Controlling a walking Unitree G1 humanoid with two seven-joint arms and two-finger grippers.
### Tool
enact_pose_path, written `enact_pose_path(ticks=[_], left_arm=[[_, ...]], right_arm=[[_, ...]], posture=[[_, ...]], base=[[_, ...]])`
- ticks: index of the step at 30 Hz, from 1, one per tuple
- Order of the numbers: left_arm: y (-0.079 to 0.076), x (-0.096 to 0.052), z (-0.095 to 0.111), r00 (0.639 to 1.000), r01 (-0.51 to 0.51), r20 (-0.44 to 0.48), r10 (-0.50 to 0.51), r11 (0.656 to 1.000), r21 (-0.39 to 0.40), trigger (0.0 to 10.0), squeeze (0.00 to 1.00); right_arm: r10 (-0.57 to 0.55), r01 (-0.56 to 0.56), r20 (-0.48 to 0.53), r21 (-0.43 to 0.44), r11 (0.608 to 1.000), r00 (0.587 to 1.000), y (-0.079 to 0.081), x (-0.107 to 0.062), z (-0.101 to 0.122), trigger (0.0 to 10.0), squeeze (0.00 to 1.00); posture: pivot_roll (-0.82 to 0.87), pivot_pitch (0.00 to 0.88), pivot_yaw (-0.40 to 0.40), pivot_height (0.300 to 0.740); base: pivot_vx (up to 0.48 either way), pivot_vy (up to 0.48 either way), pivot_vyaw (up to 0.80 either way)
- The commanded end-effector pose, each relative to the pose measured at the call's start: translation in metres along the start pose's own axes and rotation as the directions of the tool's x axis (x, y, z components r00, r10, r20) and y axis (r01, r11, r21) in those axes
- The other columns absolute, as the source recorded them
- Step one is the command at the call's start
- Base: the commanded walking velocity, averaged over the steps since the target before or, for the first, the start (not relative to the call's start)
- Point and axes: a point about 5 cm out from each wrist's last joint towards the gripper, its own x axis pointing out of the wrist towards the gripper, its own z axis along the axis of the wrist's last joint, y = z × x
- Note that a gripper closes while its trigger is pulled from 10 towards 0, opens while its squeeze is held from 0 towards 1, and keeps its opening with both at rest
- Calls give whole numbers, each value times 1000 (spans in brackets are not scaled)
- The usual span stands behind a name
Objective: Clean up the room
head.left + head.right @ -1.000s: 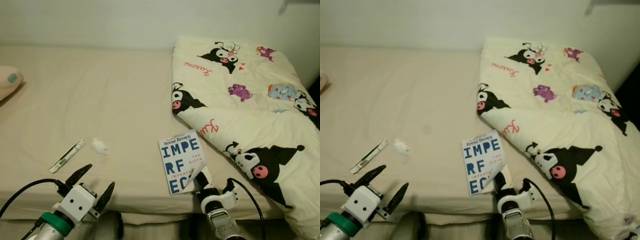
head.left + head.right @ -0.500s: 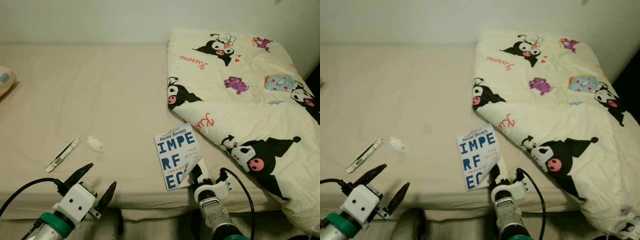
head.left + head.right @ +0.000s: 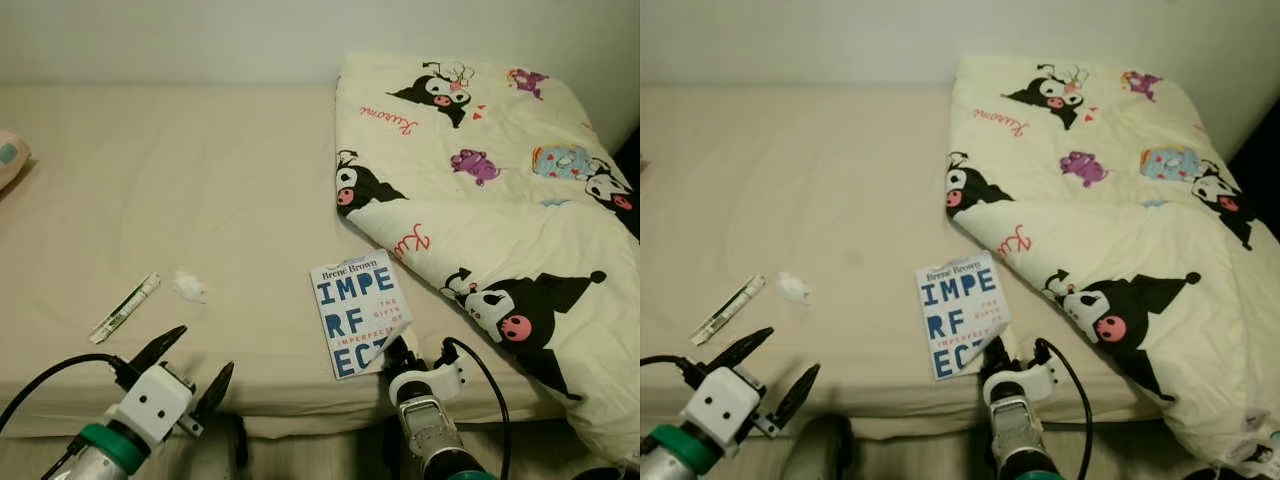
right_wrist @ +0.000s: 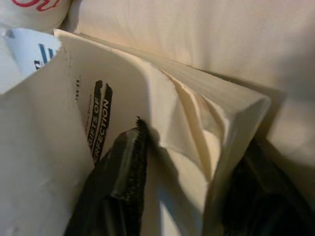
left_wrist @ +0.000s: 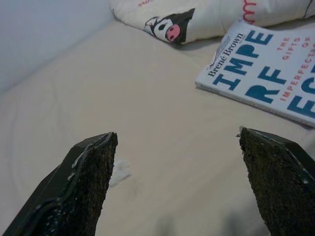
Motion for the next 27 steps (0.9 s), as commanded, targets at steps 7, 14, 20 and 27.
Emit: enact_pose_path(ticks=[7,14,20,27], left_arm=[[-2,3,-11,999,-12,-44,11,1000,-18,10000,0],[-3,6,-19,997,-57,-51,55,998,-26,10000,0],[3,24,-22,986,-165,-31,164,986,-39,10000,0],[8,35,-26,971,-239,-53,235,967,-84,10000,0]], right_arm=[[-5,1,-107,-37,999,994,1,-1,-14,0,0],[26,-35,-102,-92,995,994,7,6,4,0,0],[85,-102,-130,-126,987,988,18,11,13,0,0],[204,-225,-178,-105,969,962,35,14,9,0,0]], posture=[[276,172,92,588],[193,116,28,588],[164,57,-22,588],[118,13,-23,588]], base=[[0,0,0],[0,0,0],[0,0,0],[0,0,0]])
